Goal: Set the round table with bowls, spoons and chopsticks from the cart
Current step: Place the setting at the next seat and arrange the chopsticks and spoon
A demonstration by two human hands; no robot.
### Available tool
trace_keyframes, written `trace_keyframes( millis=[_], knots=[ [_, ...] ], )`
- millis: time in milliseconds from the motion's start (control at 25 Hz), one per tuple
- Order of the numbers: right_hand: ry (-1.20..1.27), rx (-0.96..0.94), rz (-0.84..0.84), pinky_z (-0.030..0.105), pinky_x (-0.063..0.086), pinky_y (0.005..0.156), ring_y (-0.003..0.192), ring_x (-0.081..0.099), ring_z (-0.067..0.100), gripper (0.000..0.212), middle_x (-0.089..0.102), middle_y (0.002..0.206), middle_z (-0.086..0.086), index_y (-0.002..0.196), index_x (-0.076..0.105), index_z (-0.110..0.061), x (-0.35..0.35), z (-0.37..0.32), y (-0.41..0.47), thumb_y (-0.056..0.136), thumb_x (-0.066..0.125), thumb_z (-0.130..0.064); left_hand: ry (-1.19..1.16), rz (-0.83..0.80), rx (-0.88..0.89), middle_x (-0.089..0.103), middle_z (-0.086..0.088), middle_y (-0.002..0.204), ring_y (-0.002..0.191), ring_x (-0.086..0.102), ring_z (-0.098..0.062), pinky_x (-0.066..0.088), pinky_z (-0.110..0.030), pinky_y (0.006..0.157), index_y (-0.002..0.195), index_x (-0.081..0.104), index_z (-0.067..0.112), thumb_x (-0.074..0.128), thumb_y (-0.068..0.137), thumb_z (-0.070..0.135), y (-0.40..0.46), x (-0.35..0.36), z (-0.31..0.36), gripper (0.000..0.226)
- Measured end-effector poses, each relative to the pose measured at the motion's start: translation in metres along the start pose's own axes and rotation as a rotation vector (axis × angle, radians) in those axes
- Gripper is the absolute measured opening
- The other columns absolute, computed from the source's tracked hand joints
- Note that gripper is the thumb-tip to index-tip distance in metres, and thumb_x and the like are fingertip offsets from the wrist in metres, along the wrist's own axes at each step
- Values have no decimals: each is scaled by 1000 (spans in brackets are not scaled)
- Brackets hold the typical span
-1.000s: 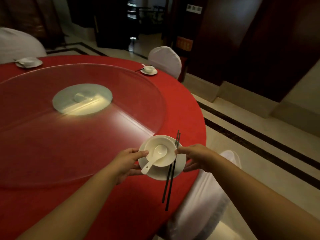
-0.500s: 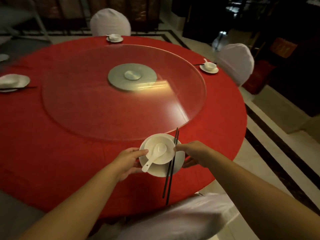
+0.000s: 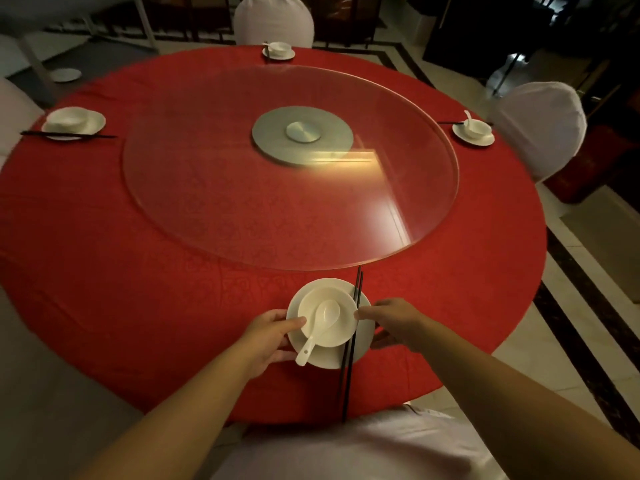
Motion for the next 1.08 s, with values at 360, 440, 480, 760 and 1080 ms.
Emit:
trace_keyframes(
  millis=[360,440,480,760,1080],
  knots=[
    [-61,5,-92,42,64,72,89,74,33,45,72,109,16,117,68,-3,-13,20,34,80,79,-26,-46,157,-37,75,-13,111,98,75,-27,64,-40,72,121,62,12,79,85,20,4,25,-31,41],
    [-70,-4,-111,42,63,72,91,73,33,44,72,109,17,117,68,-2,-17,20,39,81,79,-24,-54,191,-34,74,-13,112,101,73,-27,64,-39,70,120,63,12,80,85,20,4,32,-33,40],
    [-78,-15,-120,41,63,72,90,73,32,43,72,108,17,116,68,-2,-18,20,42,81,78,-24,-61,211,-30,74,-12,111,101,73,-26,64,-38,68,120,63,12,80,85,20,4,34,-34,40],
    [-83,-50,-78,44,61,78,95,70,33,37,71,113,19,117,68,0,-12,22,54,86,74,-21,-87,264,-25,73,-8,108,95,71,-20,63,-34,63,119,64,11,79,85,19,15,33,-42,38],
    [-140,-100,58,48,63,78,95,72,30,39,73,108,13,115,70,-7,-6,24,69,83,75,-30,-8,335,9,76,-8,110,102,71,-20,60,-37,89,118,70,9,83,80,25,38,17,-49,43]
  ],
)
Point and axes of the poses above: each hand's wrist, its own y-axis towards the middle knuckle, its own x-axis out of the palm, z = x × y, the point moved 6 cm from there along y, towards the middle knuckle
